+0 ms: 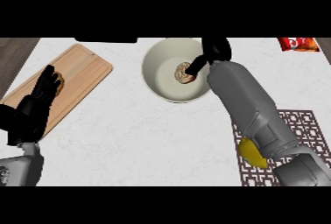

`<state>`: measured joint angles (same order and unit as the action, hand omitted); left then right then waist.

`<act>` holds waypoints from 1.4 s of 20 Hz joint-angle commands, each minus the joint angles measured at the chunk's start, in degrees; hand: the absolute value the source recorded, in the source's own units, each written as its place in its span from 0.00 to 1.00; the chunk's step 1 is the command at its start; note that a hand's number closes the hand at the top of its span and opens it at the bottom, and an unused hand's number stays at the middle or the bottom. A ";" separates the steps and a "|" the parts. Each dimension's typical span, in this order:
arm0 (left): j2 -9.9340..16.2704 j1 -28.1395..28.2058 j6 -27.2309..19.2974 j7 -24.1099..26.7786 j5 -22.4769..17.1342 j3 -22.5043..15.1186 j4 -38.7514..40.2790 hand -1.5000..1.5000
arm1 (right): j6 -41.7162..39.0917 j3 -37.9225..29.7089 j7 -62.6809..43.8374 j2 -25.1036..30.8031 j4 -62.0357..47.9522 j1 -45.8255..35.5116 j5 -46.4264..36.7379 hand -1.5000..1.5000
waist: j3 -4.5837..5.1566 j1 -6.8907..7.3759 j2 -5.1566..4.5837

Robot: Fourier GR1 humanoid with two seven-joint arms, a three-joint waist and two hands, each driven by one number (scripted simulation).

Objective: Pick the cupcake from the placemat and place it in the bowl

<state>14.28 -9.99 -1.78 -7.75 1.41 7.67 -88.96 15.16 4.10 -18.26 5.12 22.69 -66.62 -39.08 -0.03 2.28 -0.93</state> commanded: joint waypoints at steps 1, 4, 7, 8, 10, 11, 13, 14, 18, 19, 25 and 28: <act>-1.33 3.10 0.00 2.36 0.97 -1.29 -0.04 0.50 | 1.29 -6.28 9.56 1.52 1.49 1.80 6.40 0.00 | -0.05 -0.27 0.11; 0.54 0.94 0.89 0.74 -0.65 0.71 -0.32 0.50 | 4.62 -13.52 14.73 1.59 5.88 3.89 13.91 0.00 | -0.16 -0.81 0.15; -0.58 1.47 -0.87 1.25 0.69 0.33 0.09 0.50 | 7.65 -19.62 19.26 0.35 10.45 4.78 20.42 0.00 | -0.16 -1.49 0.40; -0.32 0.93 -0.71 -1.11 0.02 0.56 -0.90 0.50 | 6.10 -21.78 20.17 0.40 11.52 5.33 23.21 0.00 | -0.19 -1.70 0.64; 0.12 1.46 -0.51 1.54 0.00 1.66 0.98 0.50 | 3.60 -23.81 22.59 2.23 12.24 7.85 25.76 0.00 | -0.05 -2.06 0.66; 0.86 2.96 0.85 1.21 -1.15 2.34 0.29 0.50 | -2.15 -24.07 22.38 5.96 13.53 8.09 26.94 0.00 | -0.03 -2.26 0.93; 0.37 3.92 0.39 3.42 -0.56 2.48 1.02 0.50 | -4.67 -24.57 22.84 7.30 13.37 11.70 28.07 0.00 | 0.01 -2.27 0.93; -0.15 1.50 -0.30 0.31 0.37 1.27 1.01 0.50 | -5.24 -23.08 19.23 6.29 17.03 12.53 28.07 0.00 | 0.02 -2.74 1.14; 0.67 -0.16 -0.08 -2.34 -0.12 1.78 -0.77 0.50 | -14.17 -26.09 22.75 13.31 18.21 18.44 32.33 0.00 | -0.01 -2.49 0.98; 0.64 2.92 0.25 0.13 0.26 1.85 -0.85 0.50 | -16.32 -25.95 22.69 12.18 22.86 23.12 33.98 0.00 | 0.02 -3.17 1.30; -1.18 3.66 -1.11 -3.34 0.92 0.56 -5.11 0.50 | -28.27 -29.34 24.54 17.74 25.60 29.50 41.39 0.00 | -0.01 -2.27 1.02; -0.99 1.21 0.08 1.12 0.85 1.38 0.97 0.50 | -29.56 -29.00 22.22 16.65 33.31 33.00 44.58 0.00 | 0.04 -2.64 1.04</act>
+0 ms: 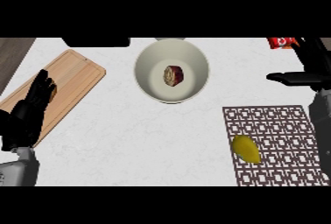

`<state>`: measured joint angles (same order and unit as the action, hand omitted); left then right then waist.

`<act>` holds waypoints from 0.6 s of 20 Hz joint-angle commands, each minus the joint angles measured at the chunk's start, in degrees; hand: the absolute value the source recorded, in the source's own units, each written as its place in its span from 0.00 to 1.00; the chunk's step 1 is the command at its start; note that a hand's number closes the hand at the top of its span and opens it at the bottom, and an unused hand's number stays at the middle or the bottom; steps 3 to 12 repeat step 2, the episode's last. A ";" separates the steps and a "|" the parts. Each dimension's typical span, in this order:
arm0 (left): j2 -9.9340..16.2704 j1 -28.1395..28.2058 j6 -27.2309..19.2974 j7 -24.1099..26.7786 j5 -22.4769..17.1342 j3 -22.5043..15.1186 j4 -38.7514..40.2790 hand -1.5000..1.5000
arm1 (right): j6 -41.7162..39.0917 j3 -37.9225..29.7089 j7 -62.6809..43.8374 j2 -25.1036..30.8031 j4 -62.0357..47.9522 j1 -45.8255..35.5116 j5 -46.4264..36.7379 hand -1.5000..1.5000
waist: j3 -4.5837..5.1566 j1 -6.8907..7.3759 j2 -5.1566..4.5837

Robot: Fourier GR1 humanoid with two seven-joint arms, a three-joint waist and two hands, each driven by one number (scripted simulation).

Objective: Pick the cupcake from the placemat and place it in the bowl

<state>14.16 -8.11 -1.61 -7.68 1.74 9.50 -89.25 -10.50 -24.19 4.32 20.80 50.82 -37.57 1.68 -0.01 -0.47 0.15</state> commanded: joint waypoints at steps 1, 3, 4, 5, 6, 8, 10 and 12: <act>-0.26 3.02 1.00 1.25 -0.23 0.01 -2.72 0.50 | -5.10 -1.38 -0.27 1.39 7.16 6.26 5.12 0.00 | 0.02 0.22 0.04; -0.31 -1.05 -0.59 -3.76 1.53 -1.24 -2.25 0.50 | -7.60 -2.02 2.70 3.51 2.11 4.84 5.44 0.00 | -0.01 0.45 -0.14; -0.31 -1.05 -0.59 -3.76 1.53 -1.24 -2.25 0.50 | -7.60 -2.02 2.70 3.51 2.11 4.84 5.44 0.00 | -0.01 0.45 -0.14; -0.31 -1.05 -0.59 -3.76 1.53 -1.24 -2.25 0.50 | -7.60 -2.02 2.70 3.51 2.11 4.84 5.44 0.00 | -0.01 0.45 -0.14; -0.31 -1.05 -0.59 -3.76 1.53 -1.24 -2.25 0.50 | -7.60 -2.02 2.70 3.51 2.11 4.84 5.44 0.00 | -0.01 0.45 -0.14; -0.31 -1.05 -0.59 -3.76 1.53 -1.24 -2.25 0.50 | -7.60 -2.02 2.70 3.51 2.11 4.84 5.44 0.00 | -0.01 0.45 -0.14; -0.31 -1.05 -0.59 -3.76 1.53 -1.24 -2.25 0.50 | -7.60 -2.02 2.70 3.51 2.11 4.84 5.44 0.00 | -0.01 0.45 -0.14; -0.31 -1.05 -0.59 -3.76 1.53 -1.24 -2.25 0.50 | -7.60 -2.02 2.70 3.51 2.11 4.84 5.44 0.00 | -0.01 0.45 -0.14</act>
